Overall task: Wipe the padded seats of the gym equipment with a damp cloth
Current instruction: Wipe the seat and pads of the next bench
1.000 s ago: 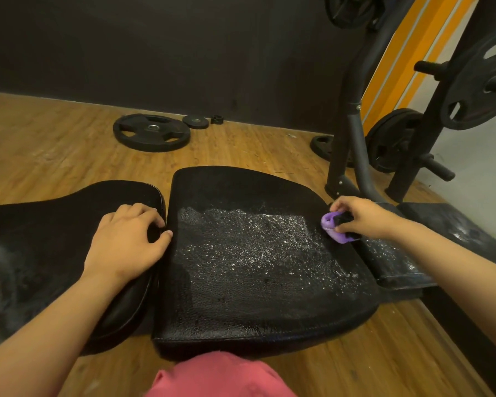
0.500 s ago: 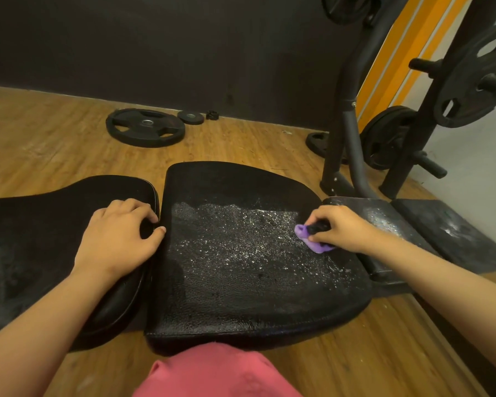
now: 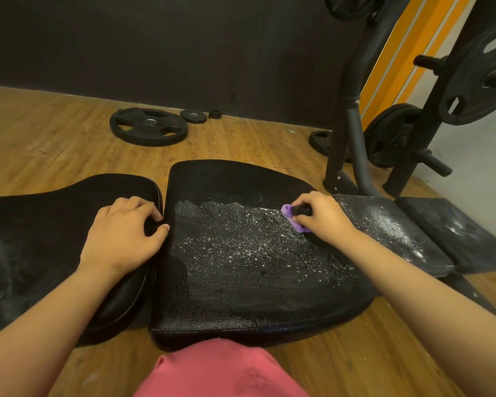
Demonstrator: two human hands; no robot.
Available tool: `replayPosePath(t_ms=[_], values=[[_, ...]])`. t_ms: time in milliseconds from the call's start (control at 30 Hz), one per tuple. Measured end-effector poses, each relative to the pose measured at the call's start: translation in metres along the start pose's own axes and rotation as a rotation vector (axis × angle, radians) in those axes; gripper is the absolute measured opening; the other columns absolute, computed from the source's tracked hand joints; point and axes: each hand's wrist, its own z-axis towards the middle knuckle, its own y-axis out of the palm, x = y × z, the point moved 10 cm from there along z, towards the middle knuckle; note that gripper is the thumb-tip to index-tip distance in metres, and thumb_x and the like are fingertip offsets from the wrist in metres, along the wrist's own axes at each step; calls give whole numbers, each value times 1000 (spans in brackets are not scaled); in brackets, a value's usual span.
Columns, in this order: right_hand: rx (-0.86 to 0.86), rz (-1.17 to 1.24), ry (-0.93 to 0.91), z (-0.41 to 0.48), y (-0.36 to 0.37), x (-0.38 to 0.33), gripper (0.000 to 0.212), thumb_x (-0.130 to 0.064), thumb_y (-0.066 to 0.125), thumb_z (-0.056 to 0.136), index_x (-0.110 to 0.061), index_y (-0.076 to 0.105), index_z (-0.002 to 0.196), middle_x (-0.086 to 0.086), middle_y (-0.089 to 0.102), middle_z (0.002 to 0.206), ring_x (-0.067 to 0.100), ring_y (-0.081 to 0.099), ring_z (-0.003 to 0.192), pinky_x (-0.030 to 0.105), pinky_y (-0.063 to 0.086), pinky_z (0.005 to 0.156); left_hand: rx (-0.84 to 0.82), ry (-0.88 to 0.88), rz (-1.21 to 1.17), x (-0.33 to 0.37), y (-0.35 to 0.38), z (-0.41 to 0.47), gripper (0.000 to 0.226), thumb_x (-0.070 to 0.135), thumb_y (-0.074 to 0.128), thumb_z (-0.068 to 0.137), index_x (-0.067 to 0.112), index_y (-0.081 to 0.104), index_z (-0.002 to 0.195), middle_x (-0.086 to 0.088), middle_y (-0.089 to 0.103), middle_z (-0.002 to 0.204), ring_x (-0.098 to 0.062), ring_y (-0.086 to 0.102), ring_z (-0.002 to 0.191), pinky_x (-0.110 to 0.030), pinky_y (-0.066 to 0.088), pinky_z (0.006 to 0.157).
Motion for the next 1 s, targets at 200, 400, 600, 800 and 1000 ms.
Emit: replayPosePath(t_ms=[200,400,600,800,1000], values=[[-89,6,17,-14,-11,29,21,-16,72,80,-22,60,96,-6,62,85,9,59,78,18,40,63,21,1,-9,2,-2,-1,19,40,65,85,24,67,96,3,62,117,-23,51,114,-43,36,95],[85,7,295,19,-16,50,20,-14,72,81,-17,52,83,2,62,83,18,60,78,25,35,57,41,3,1,3,-2,-1,18,40,64,85,24,67,94,3,62,114,-23,50,112,-42,36,95],[128,127,21,5,6,-44,14,-15,70,80,-17,57,80,-4,62,77,7,59,71,23,43,60,34,4,-11,3,-3,-1,18,41,62,86,25,66,94,4,61,115,-22,50,113,-41,34,96],[-46,119,-57,-16,0,-22,27,-19,75,80,-29,50,74,-5,65,82,6,60,77,22,43,64,38,6,-28,3,-4,-3,18,39,65,85,24,67,94,3,62,115,-22,51,113,-41,35,96],[108,-20,207,15,-10,17,16,-15,70,81,-17,55,81,1,61,77,18,60,74,26,37,56,54,4,-50,3,-4,-2,16,42,63,85,27,65,90,5,61,111,-20,50,112,-39,33,97]])
